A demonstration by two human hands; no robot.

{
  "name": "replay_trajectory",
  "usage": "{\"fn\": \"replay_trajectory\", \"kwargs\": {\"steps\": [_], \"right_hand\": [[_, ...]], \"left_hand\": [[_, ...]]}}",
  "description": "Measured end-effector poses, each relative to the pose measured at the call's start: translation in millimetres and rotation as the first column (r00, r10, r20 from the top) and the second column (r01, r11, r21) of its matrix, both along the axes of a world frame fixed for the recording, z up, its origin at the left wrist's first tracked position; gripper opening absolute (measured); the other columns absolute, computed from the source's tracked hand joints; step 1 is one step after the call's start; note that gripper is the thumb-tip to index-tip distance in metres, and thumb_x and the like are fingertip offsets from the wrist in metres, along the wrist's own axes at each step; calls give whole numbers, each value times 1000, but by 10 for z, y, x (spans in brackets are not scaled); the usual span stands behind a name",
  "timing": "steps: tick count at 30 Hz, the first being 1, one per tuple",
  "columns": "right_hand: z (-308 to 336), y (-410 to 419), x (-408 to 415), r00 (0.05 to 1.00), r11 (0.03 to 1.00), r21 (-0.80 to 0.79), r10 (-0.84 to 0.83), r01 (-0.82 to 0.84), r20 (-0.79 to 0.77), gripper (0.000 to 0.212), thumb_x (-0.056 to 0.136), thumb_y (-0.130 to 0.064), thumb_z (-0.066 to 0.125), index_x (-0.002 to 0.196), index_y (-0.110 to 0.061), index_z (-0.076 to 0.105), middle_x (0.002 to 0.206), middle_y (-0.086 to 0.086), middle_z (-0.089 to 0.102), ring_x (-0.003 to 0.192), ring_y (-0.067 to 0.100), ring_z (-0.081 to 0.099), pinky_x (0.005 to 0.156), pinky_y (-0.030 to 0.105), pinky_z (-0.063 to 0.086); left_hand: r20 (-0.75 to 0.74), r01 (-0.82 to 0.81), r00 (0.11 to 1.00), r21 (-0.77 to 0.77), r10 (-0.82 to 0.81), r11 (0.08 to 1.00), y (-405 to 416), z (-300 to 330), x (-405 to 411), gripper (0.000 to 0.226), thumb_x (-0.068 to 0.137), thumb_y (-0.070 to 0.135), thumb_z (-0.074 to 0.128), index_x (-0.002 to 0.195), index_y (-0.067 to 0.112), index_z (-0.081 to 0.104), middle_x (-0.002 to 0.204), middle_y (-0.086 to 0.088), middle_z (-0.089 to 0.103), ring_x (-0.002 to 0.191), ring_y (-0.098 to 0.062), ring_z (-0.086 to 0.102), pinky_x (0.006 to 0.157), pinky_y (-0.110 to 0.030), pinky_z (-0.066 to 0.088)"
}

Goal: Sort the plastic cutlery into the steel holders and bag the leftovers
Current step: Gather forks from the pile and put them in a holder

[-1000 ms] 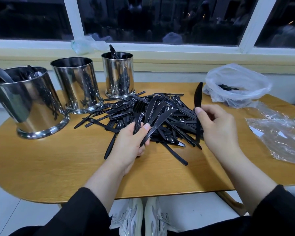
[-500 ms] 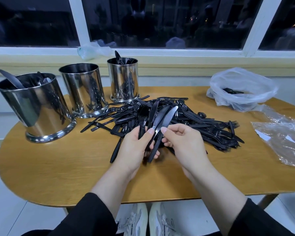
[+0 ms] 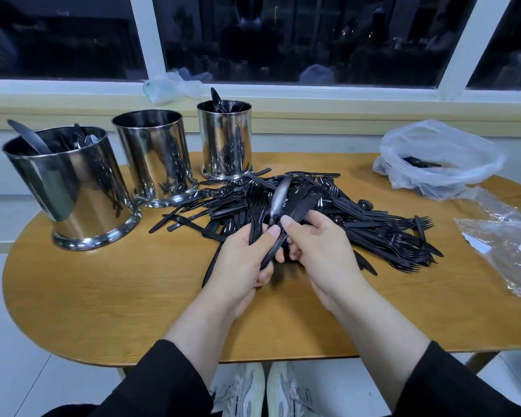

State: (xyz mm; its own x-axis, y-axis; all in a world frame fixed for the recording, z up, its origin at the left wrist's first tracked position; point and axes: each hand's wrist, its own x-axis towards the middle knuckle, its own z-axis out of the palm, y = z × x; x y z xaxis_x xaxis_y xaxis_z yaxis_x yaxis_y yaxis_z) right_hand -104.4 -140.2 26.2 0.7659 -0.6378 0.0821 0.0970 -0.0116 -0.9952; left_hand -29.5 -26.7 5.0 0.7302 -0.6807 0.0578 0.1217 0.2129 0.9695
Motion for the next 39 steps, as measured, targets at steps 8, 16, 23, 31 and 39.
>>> {"fn": "replay_trajectory", "kwargs": {"steps": [8,16,23,31,39], "right_hand": [[119,-66,-32,999,997,-71,25,-27,-26,37,95,-30,70,79,2,62,66,5,57,60,20,48,61,35,42],[214,-36,-24,999,1000,-19,16,-17,-37,24,95,-22,70,76,-9,64,61,2,49,55,15,38,51,26,36],[227,-25,11,999,997,-77,24,-27,-40,30,99,-23,62,82,1,57,59,7,43,55,21,33,57,39,30],[394,-42,-3,993,987,-137,69,-82,-98,35,101,-27,61,86,4,54,65,6,37,57,18,31,50,29,28],[749,77,267,992,970,-225,69,-92,-110,29,100,-35,61,93,-7,63,71,3,42,60,15,37,52,24,36]], "left_hand": [[-2,51,999,-1,-51,999,6,1,2,25,103,30,60,80,23,67,74,-13,65,43,-17,36,45,-24,23],[5,45,999,15,-45,999,4,-26,-3,24,103,31,59,93,9,65,71,-16,64,41,-17,36,43,-24,24],[-6,-4,1000,1,4,1000,-5,-13,-13,18,106,31,56,103,17,67,70,-14,61,42,-18,35,43,-26,22],[-6,-6,1000,19,6,1000,16,32,-28,20,106,32,56,99,15,65,69,-14,62,41,-18,34,43,-26,22],[-47,-196,979,18,197,980,615,263,342,30,108,32,50,105,5,63,74,-11,69,60,-21,66,51,-29,53]]}}
